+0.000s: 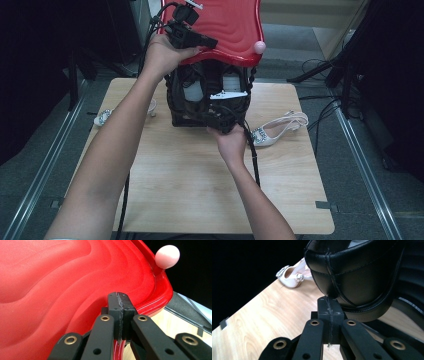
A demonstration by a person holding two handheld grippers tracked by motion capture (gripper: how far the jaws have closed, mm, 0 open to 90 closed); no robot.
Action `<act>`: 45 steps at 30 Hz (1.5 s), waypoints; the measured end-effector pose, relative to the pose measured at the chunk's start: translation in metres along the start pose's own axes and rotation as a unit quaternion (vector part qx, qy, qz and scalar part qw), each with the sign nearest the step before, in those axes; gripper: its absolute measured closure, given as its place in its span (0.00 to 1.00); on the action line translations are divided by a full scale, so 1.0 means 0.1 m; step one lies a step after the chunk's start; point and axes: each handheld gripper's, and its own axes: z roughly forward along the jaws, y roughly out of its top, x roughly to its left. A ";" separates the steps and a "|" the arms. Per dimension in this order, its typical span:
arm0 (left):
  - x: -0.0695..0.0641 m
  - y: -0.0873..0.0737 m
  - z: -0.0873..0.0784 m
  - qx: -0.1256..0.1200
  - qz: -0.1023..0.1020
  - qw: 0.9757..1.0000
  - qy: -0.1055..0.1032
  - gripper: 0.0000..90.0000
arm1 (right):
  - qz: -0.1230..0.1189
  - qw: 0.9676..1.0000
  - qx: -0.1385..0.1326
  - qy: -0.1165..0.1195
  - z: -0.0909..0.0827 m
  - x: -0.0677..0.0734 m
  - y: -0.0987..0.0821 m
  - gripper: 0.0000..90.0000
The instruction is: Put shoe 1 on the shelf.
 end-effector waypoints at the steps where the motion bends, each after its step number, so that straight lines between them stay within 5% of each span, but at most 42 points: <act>1: 0.00 0.00 0.00 0.000 0.000 1.000 0.000 1.00 | 0.000 1.000 0.000 0.000 0.00 0.00 0.00 1.00; 10: 0.00 0.00 -0.01 0.001 0.003 1.000 0.001 1.00 | 0.001 1.000 0.003 -0.016 0.17 0.00 0.19 1.00; 25: 0.00 -0.01 -0.01 -0.003 0.004 1.000 0.004 1.00 | 0.032 0.999 0.013 -0.003 0.48 -0.03 0.26 1.00; 33: -0.01 0.00 -0.01 0.000 0.001 1.000 0.007 0.99 | 0.025 0.999 0.011 0.024 0.28 0.01 0.11 1.00; 37: -0.01 0.02 -0.02 0.005 -0.019 1.000 -0.005 0.90 | 0.018 0.999 0.005 0.041 0.14 0.04 0.00 0.97; 40: -0.06 0.09 -0.07 0.026 -0.007 1.000 0.007 0.83 | 0.008 0.999 0.007 0.046 0.07 0.05 -0.05 0.93; 45: -0.16 0.12 -0.17 0.019 0.005 1.000 -0.003 0.72 | 0.002 0.999 0.007 0.046 -0.06 0.06 -0.14 0.88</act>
